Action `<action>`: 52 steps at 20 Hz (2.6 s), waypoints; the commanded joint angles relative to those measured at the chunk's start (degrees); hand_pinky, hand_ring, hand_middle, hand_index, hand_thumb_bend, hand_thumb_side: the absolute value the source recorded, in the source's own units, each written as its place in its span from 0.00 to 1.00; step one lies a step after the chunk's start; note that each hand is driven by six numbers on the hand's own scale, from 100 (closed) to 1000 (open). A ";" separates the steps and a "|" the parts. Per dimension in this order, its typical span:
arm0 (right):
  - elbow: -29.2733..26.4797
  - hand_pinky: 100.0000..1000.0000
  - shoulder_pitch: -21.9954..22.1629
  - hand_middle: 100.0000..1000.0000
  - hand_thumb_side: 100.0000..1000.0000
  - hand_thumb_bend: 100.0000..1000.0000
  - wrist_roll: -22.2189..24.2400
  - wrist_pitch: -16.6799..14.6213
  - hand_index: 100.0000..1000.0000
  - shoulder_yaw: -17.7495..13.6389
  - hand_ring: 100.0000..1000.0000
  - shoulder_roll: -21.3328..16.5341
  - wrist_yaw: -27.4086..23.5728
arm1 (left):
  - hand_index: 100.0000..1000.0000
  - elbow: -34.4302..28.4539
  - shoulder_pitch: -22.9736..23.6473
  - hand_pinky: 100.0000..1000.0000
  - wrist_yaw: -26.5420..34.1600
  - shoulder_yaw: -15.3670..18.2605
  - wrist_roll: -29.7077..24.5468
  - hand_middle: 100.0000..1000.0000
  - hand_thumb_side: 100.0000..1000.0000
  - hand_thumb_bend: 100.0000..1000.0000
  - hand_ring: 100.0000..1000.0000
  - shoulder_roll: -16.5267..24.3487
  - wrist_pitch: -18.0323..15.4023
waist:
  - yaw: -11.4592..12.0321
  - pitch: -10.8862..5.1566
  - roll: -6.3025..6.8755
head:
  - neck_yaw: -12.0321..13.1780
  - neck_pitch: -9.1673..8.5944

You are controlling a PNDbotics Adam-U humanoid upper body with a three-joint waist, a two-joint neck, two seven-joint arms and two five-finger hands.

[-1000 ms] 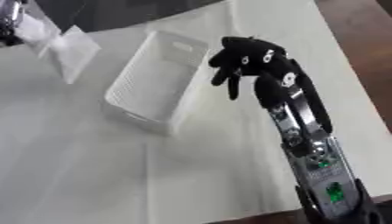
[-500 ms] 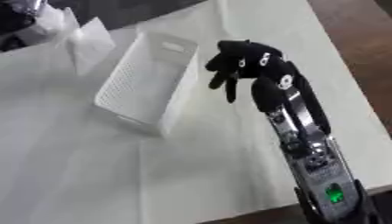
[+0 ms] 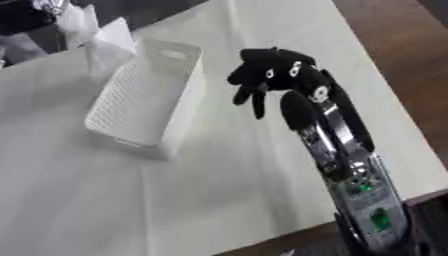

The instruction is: Pick up objects on the table and place them in the box.

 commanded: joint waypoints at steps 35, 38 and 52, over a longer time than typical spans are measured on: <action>-1.40 0.19 -3.46 0.59 1.00 0.00 1.84 0.09 0.86 0.70 0.46 -0.10 -1.11 | 0.41 0.32 -0.12 0.00 -2.67 1.23 -2.44 0.32 0.46 0.35 0.32 0.02 -2.04 | -5.23 1.61 1.58 | 1.14 -0.41; -1.35 0.19 -3.32 0.59 1.00 0.00 1.78 0.08 0.86 0.63 0.46 -0.17 -1.09 | 0.47 0.51 0.21 0.09 -4.87 1.12 -6.54 0.41 0.51 0.40 0.42 0.68 -1.81 | -5.00 1.50 1.54 | 1.15 -0.41; -1.10 0.18 -2.79 0.59 1.00 0.00 1.97 0.04 0.86 0.56 0.46 -0.34 -1.11 | 0.76 -2.52 0.97 0.40 -6.18 2.44 -16.63 0.63 0.86 0.63 0.61 2.52 -1.48 | -3.73 1.06 1.18 | 0.65 -0.41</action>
